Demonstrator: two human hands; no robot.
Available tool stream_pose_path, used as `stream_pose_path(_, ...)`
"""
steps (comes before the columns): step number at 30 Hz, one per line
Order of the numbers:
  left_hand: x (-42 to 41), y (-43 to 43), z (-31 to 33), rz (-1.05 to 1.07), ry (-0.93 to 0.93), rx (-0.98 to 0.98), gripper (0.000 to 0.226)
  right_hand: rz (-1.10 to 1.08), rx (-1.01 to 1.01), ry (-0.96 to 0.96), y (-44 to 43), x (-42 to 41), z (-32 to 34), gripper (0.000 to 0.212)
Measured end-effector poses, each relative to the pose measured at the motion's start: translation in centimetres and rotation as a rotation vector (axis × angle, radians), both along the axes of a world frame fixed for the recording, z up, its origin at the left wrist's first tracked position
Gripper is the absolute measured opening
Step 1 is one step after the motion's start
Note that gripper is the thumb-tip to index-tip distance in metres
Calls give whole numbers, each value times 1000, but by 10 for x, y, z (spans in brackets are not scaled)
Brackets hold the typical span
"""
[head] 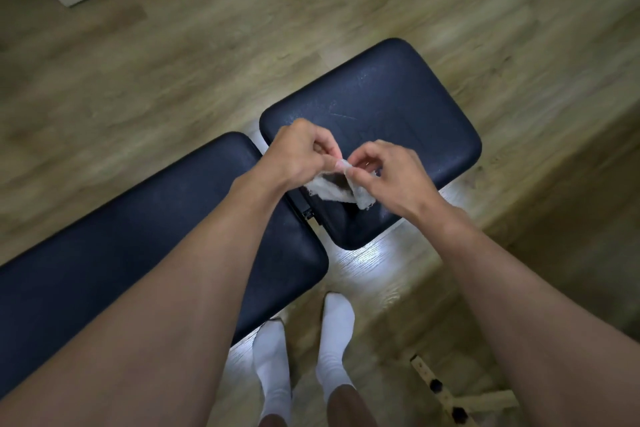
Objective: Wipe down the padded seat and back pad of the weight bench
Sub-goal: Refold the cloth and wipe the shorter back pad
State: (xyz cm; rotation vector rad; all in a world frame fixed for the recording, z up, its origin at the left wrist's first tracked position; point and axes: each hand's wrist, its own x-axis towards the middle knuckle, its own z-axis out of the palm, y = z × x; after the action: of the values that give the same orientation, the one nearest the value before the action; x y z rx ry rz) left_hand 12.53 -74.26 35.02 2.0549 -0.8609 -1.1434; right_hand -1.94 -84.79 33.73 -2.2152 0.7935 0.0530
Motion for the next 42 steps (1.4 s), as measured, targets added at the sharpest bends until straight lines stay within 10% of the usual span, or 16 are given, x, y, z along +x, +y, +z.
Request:
stream_pose_path(14,2,-32,28,-50,-194,-37,12,-101,-162,-180,-30,12,29,16)
stream_pose_path(20,14,-45,53,165,-290,-175,9,-6,-283,47,-63,4,44,15)
stream_pose_path(27,23,-44,80,376,-311,-394,6,-226,-392,-358,-80,15,83,13)
stream_pose_path(37,-19,18,0,1,-308,40,16,70,-175,64,-23,-50,11,12)
stream_pose_path(42,-4,-4,14,164,-203,-109,13,-107,-187,-116,-48,-22,29,11)
